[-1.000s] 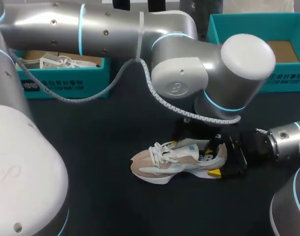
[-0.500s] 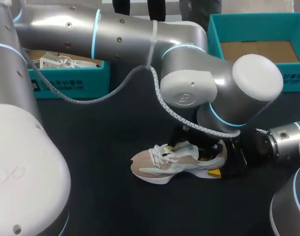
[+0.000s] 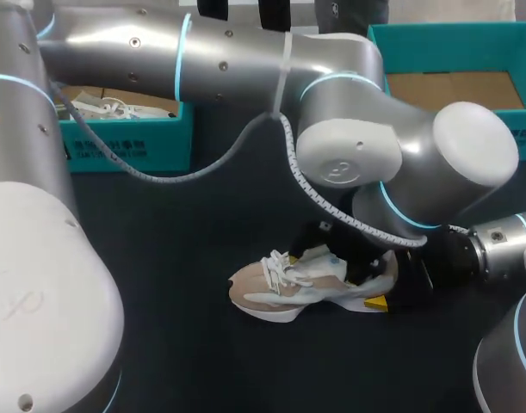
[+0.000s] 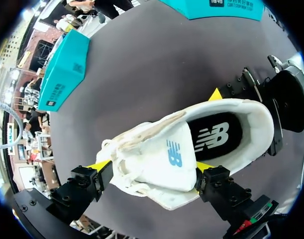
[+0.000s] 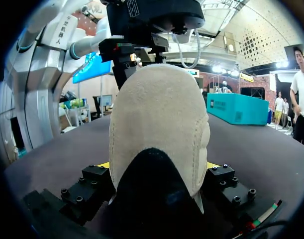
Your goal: Take the shoe out of the shoebox, open the shoe tongue, remove and reinsert the insole, then place the shoe into the shoebox
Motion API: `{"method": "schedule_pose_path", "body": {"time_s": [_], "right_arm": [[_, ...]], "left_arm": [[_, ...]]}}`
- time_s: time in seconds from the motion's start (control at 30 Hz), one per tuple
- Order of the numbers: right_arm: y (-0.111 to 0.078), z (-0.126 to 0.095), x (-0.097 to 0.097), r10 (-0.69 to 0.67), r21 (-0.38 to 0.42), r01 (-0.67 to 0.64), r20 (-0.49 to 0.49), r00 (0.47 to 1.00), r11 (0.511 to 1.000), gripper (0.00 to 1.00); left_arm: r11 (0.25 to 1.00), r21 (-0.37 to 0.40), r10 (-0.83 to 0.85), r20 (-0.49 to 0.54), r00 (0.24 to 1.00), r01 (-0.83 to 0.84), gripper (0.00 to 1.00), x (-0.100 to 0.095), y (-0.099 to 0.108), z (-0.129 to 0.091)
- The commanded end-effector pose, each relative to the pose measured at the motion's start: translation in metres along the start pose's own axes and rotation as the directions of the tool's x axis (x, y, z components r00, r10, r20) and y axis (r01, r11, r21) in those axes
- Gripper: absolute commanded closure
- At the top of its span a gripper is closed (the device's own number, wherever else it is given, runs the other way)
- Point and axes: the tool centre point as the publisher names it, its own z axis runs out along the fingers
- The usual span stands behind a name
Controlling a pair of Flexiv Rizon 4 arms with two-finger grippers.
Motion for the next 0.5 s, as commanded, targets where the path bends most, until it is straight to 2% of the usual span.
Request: {"method": "schedule_pose_path", "body": {"time_s": [0.03,0.23,0.33,0.37,0.43,0.47,0.5], "right_arm": [[-0.003,0.004,0.001,0.0,0.003,0.0,0.002,1.0,1.0,1.0],[-0.003,0.004,0.001,0.0,0.003,0.0,0.002,1.0,1.0,1.0],[-0.003,0.004,0.001,0.0,0.003,0.0,0.002,1.0,1.0,1.0],[-0.003,0.004,0.001,0.0,0.003,0.0,0.002,1.0,1.0,1.0],[-0.003,0.004,0.001,0.0,0.003,0.0,0.002,1.0,1.0,1.0],[-0.003,0.004,0.001,0.0,0.003,0.0,0.002,1.0,1.0,1.0],[-0.003,0.004,0.001,0.0,0.003,0.0,0.002,1.0,1.0,1.0]], "left_arm": [[0.8,-0.003,-0.6,0.006,0.8,0.6,0.0,-0.003,0.004,0.0],[0.794,0.003,-0.608,0.007,0.794,0.608,0.03,-0.007,0.002,-0.007],[0.788,0.005,-0.615,0.004,0.788,0.615,0.16,-0.007,0.001,-0.011],[0.784,0.005,-0.621,0.001,0.784,0.621,0.27,-0.007,0.001,-0.012],[0.777,-0.004,-0.63,-0.005,0.777,0.63,0.42,-0.007,0.002,-0.013],[0.772,-0.003,-0.636,-0.009,0.772,0.636,0.43,-0.007,0.002,-0.013],[0.765,-0.01,-0.644,-0.013,0.765,0.643,0.51,-0.007,0.003,-0.013]]}}
